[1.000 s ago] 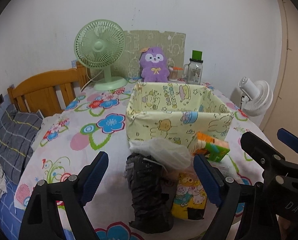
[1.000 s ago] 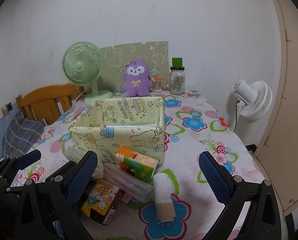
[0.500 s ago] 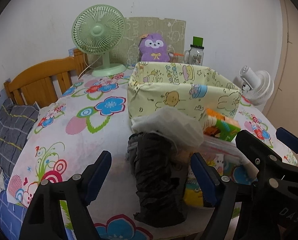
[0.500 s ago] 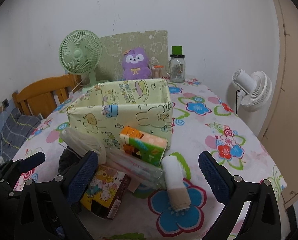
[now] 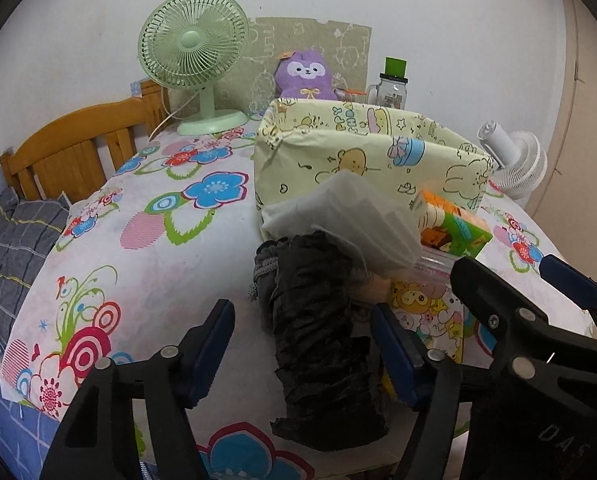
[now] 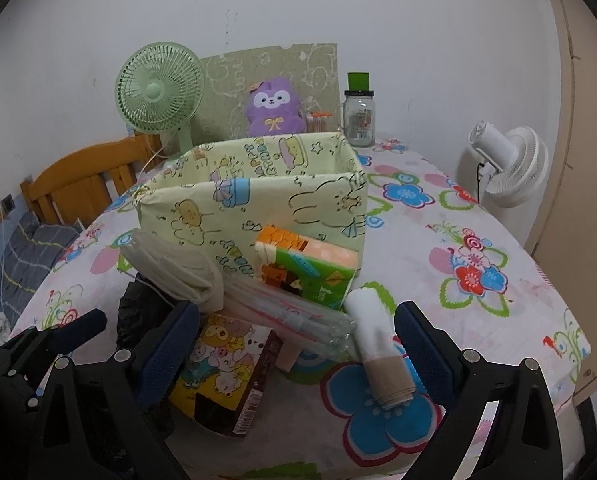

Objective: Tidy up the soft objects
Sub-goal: 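Move left tool to black wrapped bundle while right tool approaches cartoon-printed box, then grasp black wrapped bundle with left tool while right tool grasps cartoon-printed box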

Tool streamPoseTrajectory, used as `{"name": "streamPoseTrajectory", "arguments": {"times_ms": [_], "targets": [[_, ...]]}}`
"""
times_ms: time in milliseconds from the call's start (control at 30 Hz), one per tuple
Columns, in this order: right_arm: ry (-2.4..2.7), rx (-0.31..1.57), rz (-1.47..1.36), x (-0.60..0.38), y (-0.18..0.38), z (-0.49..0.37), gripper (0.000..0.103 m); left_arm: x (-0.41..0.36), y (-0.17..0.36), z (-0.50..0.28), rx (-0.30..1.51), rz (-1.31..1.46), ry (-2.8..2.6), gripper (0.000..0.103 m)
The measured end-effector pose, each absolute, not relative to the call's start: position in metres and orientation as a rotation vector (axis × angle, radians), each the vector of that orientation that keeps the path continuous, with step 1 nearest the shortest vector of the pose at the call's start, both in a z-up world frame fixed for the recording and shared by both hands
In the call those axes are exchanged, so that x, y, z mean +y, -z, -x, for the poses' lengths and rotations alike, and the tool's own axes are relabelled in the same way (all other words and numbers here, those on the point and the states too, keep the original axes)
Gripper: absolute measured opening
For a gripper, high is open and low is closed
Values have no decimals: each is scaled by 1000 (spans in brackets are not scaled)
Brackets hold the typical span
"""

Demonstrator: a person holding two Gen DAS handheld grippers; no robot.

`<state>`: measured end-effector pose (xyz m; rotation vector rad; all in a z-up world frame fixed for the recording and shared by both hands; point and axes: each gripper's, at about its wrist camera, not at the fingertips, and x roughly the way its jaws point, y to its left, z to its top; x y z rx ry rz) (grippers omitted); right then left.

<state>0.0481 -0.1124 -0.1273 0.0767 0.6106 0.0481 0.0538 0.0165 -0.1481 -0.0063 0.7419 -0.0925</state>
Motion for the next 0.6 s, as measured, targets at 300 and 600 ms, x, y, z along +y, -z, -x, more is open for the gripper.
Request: {"name": "streamPoseTrajectory", "arguments": {"times_ms": [300,600], "targets": [[-35,648,-76,-105,137,-52,98,13,157,-53,772,10,144,47],[-49,683,-75,-96,145,-55,91,16,160,-48,756,-8,161,43]]}}
